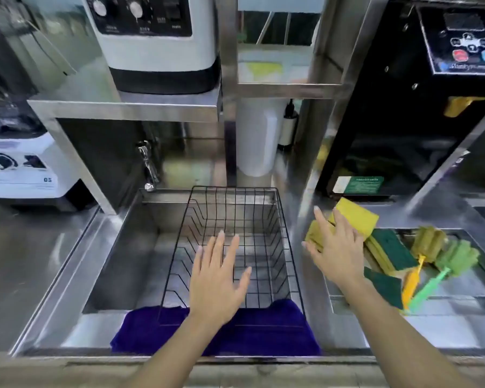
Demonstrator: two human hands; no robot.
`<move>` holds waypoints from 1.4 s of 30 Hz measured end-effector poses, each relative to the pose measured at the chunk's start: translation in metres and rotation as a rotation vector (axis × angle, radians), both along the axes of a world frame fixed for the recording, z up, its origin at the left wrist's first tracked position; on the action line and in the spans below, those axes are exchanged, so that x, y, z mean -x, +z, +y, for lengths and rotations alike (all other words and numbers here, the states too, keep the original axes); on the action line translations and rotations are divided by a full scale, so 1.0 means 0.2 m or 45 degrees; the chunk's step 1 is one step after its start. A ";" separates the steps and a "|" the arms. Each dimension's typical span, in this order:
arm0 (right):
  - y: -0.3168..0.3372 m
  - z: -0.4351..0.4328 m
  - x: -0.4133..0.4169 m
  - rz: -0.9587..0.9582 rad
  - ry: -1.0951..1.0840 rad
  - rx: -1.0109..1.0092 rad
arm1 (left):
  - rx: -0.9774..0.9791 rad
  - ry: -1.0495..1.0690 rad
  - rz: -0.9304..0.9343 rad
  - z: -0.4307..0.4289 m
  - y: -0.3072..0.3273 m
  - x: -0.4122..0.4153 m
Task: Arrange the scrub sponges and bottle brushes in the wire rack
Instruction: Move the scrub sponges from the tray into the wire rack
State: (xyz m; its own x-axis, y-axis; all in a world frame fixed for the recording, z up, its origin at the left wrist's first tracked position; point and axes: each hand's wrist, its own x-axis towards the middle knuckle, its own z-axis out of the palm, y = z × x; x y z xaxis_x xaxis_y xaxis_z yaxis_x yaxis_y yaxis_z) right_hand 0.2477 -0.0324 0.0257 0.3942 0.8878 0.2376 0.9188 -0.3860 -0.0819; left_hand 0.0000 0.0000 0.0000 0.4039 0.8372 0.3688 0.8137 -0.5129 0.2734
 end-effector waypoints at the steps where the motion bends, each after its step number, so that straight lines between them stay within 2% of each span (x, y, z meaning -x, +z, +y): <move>1: -0.02 0.00 0.00 0.041 -0.011 0.026 | 0.034 -0.008 0.033 -0.03 -0.02 0.00; 4: -0.08 -0.03 -0.01 0.070 -0.049 0.236 | 0.051 -0.017 0.142 -0.12 -0.09 0.03; 8: -0.14 -0.02 -0.02 0.284 -0.134 0.459 | 0.010 -0.046 0.279 -0.18 -0.10 0.07; 13: -0.14 -0.01 0.01 0.130 -0.213 0.372 | -0.073 -0.173 0.282 -0.22 -0.15 0.10; 19: -0.13 0.00 0.02 0.046 -0.249 0.369 | -0.093 -0.182 0.259 -0.22 -0.15 0.11; 26: -0.03 0.02 -0.03 0.143 -0.261 0.076 | -0.074 -0.180 0.253 -0.22 -0.15 0.11; 28: 0.00 0.03 -0.05 0.245 -0.295 -0.040 | -0.082 -0.181 0.253 -0.22 -0.15 0.11; 31: 0.08 0.06 -0.04 0.534 -0.382 -0.247 | -0.100 -0.183 0.251 -0.22 -0.15 0.11; 36: 0.24 0.12 0.06 0.880 -0.258 -0.559 | -0.134 -0.188 0.229 -0.22 -0.15 0.11; 40: 0.27 0.19 0.21 1.358 -0.184 -0.631 | -0.165 -0.209 0.207 -0.22 -0.15 0.11; 42: 0.24 0.21 0.32 1.595 -0.168 -0.494 | -0.190 -0.231 0.211 -0.23 -0.15 0.12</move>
